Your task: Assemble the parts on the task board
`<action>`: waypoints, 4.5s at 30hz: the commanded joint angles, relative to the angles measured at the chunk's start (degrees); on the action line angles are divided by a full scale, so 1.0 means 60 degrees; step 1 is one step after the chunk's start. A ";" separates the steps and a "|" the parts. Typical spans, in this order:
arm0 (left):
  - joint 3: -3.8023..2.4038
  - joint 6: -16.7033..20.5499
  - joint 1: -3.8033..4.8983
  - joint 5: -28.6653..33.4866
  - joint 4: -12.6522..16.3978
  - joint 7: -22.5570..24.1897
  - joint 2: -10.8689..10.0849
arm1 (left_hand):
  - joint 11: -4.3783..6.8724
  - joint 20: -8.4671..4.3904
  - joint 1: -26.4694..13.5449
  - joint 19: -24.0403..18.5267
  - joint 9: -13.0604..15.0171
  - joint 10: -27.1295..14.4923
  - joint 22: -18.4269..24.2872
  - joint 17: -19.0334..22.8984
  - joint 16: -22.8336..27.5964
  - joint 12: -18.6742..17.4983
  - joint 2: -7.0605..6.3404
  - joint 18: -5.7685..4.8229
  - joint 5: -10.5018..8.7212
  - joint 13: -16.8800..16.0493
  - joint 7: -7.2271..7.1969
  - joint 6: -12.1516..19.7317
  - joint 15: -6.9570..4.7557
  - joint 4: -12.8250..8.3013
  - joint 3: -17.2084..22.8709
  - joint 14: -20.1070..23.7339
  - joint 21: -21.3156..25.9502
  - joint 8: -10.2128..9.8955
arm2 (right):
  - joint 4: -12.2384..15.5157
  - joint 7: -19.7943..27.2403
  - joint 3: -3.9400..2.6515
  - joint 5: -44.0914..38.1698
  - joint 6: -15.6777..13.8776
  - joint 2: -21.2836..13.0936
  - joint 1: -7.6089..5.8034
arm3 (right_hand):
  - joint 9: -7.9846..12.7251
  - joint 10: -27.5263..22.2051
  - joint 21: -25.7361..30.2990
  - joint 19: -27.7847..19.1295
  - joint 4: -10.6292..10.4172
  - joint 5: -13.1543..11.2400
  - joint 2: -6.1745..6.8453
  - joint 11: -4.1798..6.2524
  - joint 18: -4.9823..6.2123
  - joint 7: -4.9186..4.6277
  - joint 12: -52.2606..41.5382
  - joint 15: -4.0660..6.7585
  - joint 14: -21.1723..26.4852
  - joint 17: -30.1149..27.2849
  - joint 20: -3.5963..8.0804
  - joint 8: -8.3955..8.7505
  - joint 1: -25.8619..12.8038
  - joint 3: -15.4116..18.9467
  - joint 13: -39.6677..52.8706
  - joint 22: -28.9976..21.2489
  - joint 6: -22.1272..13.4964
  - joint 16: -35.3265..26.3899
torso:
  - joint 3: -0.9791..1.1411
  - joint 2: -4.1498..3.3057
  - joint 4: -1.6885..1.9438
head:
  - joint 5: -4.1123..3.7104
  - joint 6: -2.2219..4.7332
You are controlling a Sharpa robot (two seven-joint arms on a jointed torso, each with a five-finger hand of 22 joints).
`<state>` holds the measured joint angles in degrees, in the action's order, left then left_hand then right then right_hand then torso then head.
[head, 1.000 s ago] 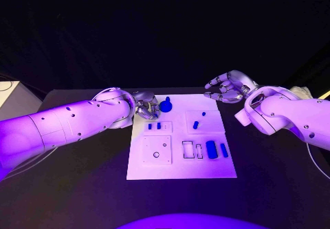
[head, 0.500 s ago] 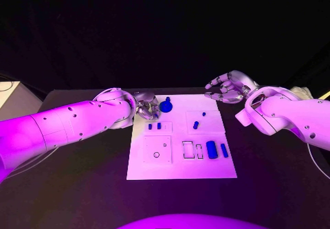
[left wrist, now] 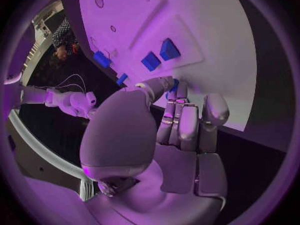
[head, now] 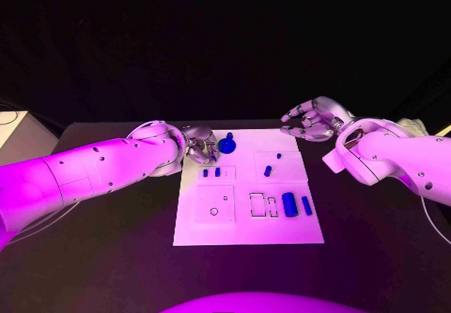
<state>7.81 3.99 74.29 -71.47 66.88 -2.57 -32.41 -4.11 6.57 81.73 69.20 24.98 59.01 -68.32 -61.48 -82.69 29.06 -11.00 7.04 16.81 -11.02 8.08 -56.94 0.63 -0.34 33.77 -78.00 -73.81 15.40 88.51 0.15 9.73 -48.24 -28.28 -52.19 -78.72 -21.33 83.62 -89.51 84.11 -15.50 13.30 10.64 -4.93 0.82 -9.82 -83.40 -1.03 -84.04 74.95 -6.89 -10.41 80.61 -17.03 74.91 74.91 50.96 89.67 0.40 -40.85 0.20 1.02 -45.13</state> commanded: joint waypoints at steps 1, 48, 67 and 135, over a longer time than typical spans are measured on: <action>0.0040 -0.0047 -0.0052 -0.0166 -0.0049 -0.0116 -0.0015 | -0.0055 -0.0008 0.0010 -0.0042 -0.0003 0.0023 0.0002 0.0029 0.0052 -0.0060 0.0086 -0.0127 -0.0049 -0.0018 0.0020 0.0021 0.0007 -0.0043 -0.0009 0.0062 0.0026 -0.0041 | 0.0015 0.0087 -0.0004 -0.0085 0.0050 -0.0007 0.0004 | -0.0015 -0.0033 0.0016 0.0936 -0.0001 0.0062 -0.0003 -0.0003 -0.0111 0.0003 0.0023 0.0071 -0.0947 0.2339 0.0070 -0.0032 -0.0068 -0.0056 0.1511 0.2453 -0.0062 -0.0033 | -0.0007 0.0000 0.0000 | -0.0002 0.0001; 0.0037 0.0113 -0.0060 -0.0019 0.0001 -0.0113 -0.0180 | -0.0124 0.0066 -0.0478 -0.0291 -0.0372 -0.0126 0.0214 0.0372 0.0131 -0.0456 -0.0314 -0.0073 -0.0052 -0.0054 -0.0043 0.1034 0.0084 -0.0031 -0.0158 0.0307 0.0270 -0.0929 | -0.0023 0.0086 -0.0004 -0.0085 0.0060 -0.0012 0.0004 | -0.0015 -0.0047 0.0033 0.0928 0.0004 0.0062 0.0008 -0.0001 -0.0106 0.0004 0.0038 0.0073 -0.0943 0.2322 0.0073 -0.0045 -0.0091 -0.0086 0.1497 0.2442 -0.0076 -0.0042 | -0.0001 0.0003 -0.0003 | 0.0013 -0.0010; -0.0523 0.0511 -0.0063 0.4233 0.0815 0.1788 -0.1586 | -0.0502 0.0295 -0.0291 -0.2781 -0.0500 -0.0992 0.2295 0.4286 0.1825 -0.0468 -0.0139 0.0524 -0.0045 -0.0083 0.0421 0.0876 0.0369 -0.0342 0.0200 0.2786 0.2159 -0.1094 | -0.0402 0.0007 0.0026 -0.3122 0.1444 -0.0070 0.0076 | -0.0192 -0.4166 0.2984 -0.0159 0.1050 -0.0391 0.0721 -0.0030 0.0517 0.0094 1.0911 0.0114 -0.0306 -0.0113 0.0152 -0.0445 0.0267 -0.2522 -0.8416 0.0632 0.0268 -0.1722 | 0.0004 0.0003 -0.0031 | -0.0190 0.0206; -0.0625 0.0292 -0.0068 1.0367 0.3320 0.4308 -0.3668 | -0.0553 0.0392 -0.0762 -0.3051 -0.0529 -0.1307 0.3523 0.5355 0.2949 -0.0121 -0.0059 0.0589 -0.0043 -0.0118 0.0460 0.0806 0.0453 0.0260 -0.0694 0.3483 0.3801 -0.1200 | -0.1473 -0.2519 0.0096 -0.8311 0.2276 0.1659 0.1092 | -0.0361 -0.2825 0.2465 0.0183 0.2063 -0.1229 0.0174 0.0263 0.0390 0.0474 1.1928 0.0314 -0.0504 -0.0010 0.0392 -0.0726 -0.0411 -0.3525 -1.0473 0.1061 0.1490 -0.1578 | -0.0005 -0.0007 0.0014 | -0.0583 0.0271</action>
<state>4.13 5.53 73.85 -9.73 86.62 22.85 -54.43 -7.37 8.92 76.94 50.48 21.78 51.59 -47.23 -29.42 -65.38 28.13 -11.87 9.70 16.63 -11.76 10.54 -51.83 3.39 1.19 29.87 -57.43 -51.19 8.26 79.59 -15.24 10.07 -97.53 -17.27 -42.46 -72.59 -23.45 66.25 -74.50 83.91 -3.17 6.06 12.20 -3.28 3.55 -6.98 -12.08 0.46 -84.05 74.89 -5.01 -14.57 77.98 -38.05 12.12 74.92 59.55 79.92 0.37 -40.87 0.22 -2.44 -43.41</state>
